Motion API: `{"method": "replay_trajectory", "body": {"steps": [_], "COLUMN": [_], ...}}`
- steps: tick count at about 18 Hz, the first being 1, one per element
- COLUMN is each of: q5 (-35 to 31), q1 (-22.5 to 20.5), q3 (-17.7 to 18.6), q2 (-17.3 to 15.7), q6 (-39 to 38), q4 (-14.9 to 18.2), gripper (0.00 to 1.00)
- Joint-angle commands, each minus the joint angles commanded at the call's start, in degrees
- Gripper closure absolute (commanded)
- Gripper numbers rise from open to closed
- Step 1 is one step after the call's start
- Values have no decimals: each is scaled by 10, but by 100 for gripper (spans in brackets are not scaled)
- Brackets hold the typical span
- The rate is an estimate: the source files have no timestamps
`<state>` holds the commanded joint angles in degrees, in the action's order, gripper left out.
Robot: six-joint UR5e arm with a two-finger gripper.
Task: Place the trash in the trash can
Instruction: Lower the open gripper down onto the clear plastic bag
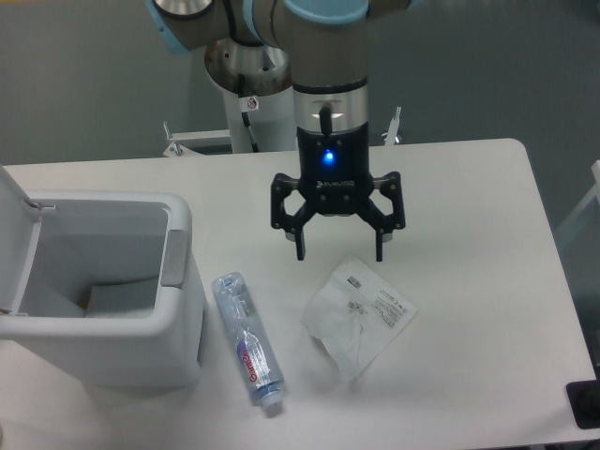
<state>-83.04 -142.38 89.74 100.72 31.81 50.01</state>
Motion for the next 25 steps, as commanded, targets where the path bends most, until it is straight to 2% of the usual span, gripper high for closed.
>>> {"method": "replay_trajectory", "body": {"steps": [5, 7, 9, 12, 15, 19, 21, 25], "q5": [-62, -106, -116, -148, -181, -179, -179, -175], "q1": [1, 3, 8, 11, 27, 48, 59, 62], "q3": [-6, 7, 15, 18, 11, -13, -18, -33], "q2": [36, 49, 61, 96, 134, 186, 209, 232], "q6": [36, 33, 28, -94, -155, -257, -283, -305], "q4": [0, -2, -2, -4, -4, -3, -4, -3], "gripper": [0, 0, 0, 0, 0, 0, 0, 0]}}
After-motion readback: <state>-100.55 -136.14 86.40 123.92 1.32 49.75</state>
